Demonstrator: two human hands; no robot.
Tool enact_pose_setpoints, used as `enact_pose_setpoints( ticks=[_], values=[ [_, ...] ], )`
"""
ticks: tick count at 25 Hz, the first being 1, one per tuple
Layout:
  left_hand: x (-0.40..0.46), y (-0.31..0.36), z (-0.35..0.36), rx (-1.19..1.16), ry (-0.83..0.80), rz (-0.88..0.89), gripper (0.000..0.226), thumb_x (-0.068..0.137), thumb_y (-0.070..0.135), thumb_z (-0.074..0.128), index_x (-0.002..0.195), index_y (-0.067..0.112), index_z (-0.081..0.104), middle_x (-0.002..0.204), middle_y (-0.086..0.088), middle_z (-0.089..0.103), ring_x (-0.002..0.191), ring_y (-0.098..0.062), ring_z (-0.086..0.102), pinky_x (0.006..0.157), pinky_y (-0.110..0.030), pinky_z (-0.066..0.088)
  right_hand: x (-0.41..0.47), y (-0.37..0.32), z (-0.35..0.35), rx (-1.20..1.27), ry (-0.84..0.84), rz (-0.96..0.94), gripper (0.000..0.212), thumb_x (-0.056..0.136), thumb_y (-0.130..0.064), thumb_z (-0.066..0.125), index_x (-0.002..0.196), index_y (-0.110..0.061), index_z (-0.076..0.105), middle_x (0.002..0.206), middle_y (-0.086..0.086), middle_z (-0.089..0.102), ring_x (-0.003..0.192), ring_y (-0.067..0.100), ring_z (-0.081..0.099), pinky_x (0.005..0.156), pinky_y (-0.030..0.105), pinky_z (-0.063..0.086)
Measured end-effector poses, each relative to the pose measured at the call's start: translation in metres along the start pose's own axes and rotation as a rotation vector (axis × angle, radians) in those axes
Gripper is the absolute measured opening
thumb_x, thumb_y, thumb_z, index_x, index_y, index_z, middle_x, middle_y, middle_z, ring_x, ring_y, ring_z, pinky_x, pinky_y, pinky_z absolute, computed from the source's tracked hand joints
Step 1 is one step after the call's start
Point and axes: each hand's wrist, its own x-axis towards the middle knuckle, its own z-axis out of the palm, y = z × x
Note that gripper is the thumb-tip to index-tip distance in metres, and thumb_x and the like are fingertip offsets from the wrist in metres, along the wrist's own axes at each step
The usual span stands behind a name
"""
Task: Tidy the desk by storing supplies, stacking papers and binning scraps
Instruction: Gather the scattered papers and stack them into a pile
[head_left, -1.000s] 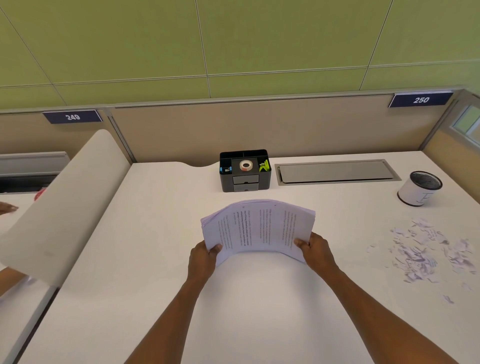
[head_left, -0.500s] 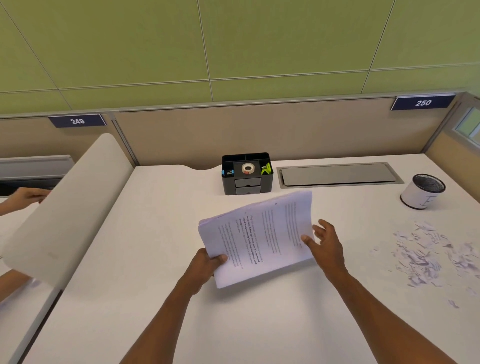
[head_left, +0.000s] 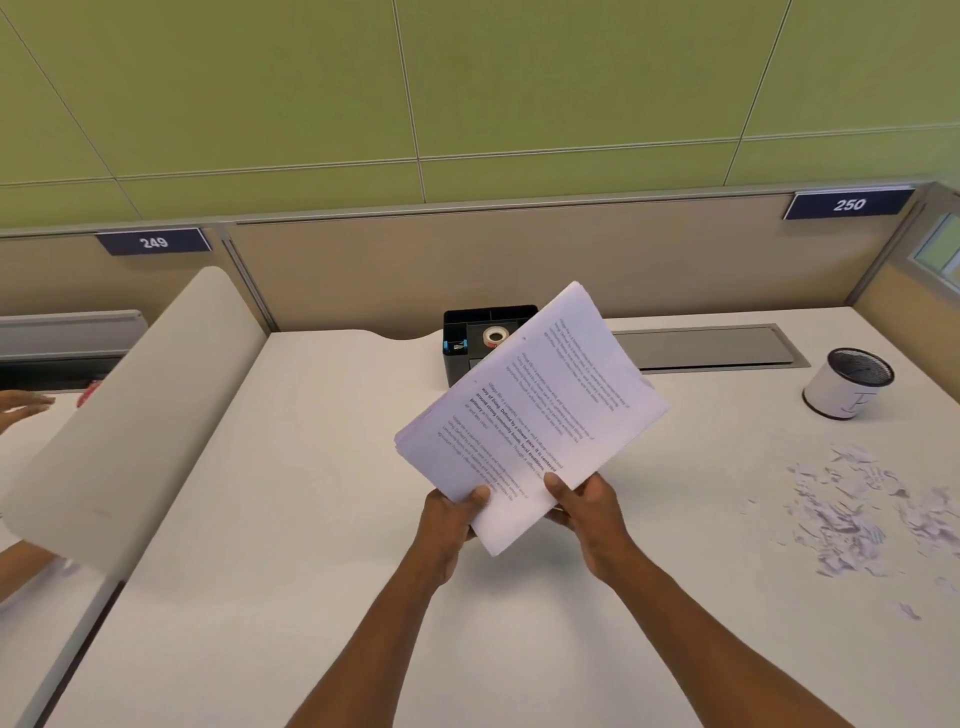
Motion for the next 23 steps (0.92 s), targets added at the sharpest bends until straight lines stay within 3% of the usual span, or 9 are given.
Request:
enact_pose_setpoints(
  ticks=[3,7,10,13,15,18,21,23],
  values=[
    [-0.003,0.003,0.013,-0.029,-0.037,0.012,0.056,0.073,0.032,0.079,0.124,0.017,0.062,0.118,-0.003,0.074,0.108,-0.024,0.071,0.083,-0.044,0.060,0.008,-0.017,0.004,-0.027,0.091,-0.093,0.026,0.089,-0.006,0.068,0.113,-0.015,0.066,0.103,0.000,0.077,0.090,0.018,0.073,0.070,0.034,0.060],
    [-0.005,0.029,0.004,0.016,-0.148,-0.001,0.073,0.067,0.038,0.085,0.130,0.012,0.060,0.123,-0.008,0.071,0.115,-0.028,0.068,0.083,-0.035,0.059,0.015,-0.038,-0.004,-0.097,0.072,-0.192,0.023,0.088,-0.004,0.069,0.109,-0.014,0.068,0.097,-0.005,0.078,0.085,0.012,0.074,0.062,0.026,0.058],
    [-0.003,0.064,-0.024,-0.059,-0.257,-0.013,0.091,0.062,0.057,0.087,0.136,0.014,0.055,0.130,-0.009,0.068,0.114,-0.025,0.067,0.088,-0.036,0.058,0.019,-0.053,-0.018,-0.150,0.039,-0.218,0.023,0.087,-0.001,0.069,0.109,-0.009,0.068,0.090,-0.007,0.078,0.080,0.009,0.073,0.058,0.023,0.056],
    [0.007,0.106,-0.042,0.044,-0.392,0.080,0.075,0.082,0.059,0.067,0.144,0.018,0.052,0.140,-0.009,0.060,0.122,-0.021,0.062,0.089,-0.032,0.055,0.024,-0.062,-0.030,-0.206,-0.016,-0.211,0.022,0.086,0.000,0.069,0.104,-0.012,0.069,0.090,-0.006,0.078,0.079,0.010,0.073,0.058,0.022,0.055],
    [0.016,0.124,-0.041,0.215,-0.412,0.089,0.071,0.081,0.060,0.069,0.140,0.022,0.055,0.136,-0.009,0.063,0.115,-0.020,0.065,0.084,-0.028,0.055,0.026,-0.064,-0.035,-0.244,-0.045,-0.210,0.023,0.085,-0.001,0.071,0.104,-0.013,0.069,0.094,-0.004,0.078,0.083,0.012,0.073,0.061,0.023,0.056],
    [0.027,0.124,-0.033,0.377,-0.347,0.101,0.052,0.081,0.049,0.076,0.126,0.027,0.067,0.124,-0.002,0.071,0.109,-0.018,0.070,0.081,-0.025,0.057,0.029,-0.064,-0.038,-0.332,-0.080,-0.225,0.024,0.085,-0.006,0.073,0.107,-0.012,0.070,0.101,-0.002,0.077,0.090,0.015,0.073,0.071,0.022,0.057],
    [0.032,0.106,-0.023,0.401,-0.180,0.176,0.017,0.090,0.026,0.073,0.107,0.026,0.076,0.110,0.002,0.077,0.098,-0.016,0.074,0.075,-0.021,0.056,0.030,-0.063,-0.039,-0.428,-0.061,-0.242,0.018,0.085,-0.011,0.074,0.103,-0.015,0.071,0.097,-0.009,0.077,0.088,0.010,0.073,0.070,0.018,0.056],
    [0.030,0.093,-0.016,0.415,-0.082,0.213,0.013,0.092,0.021,0.071,0.103,0.025,0.077,0.103,0.005,0.078,0.093,-0.012,0.075,0.072,-0.018,0.055,0.032,-0.062,-0.040,-0.528,-0.003,-0.267,0.013,0.085,-0.015,0.075,0.096,-0.022,0.071,0.093,-0.012,0.075,0.083,0.006,0.072,0.068,0.015,0.055]
  ],
)
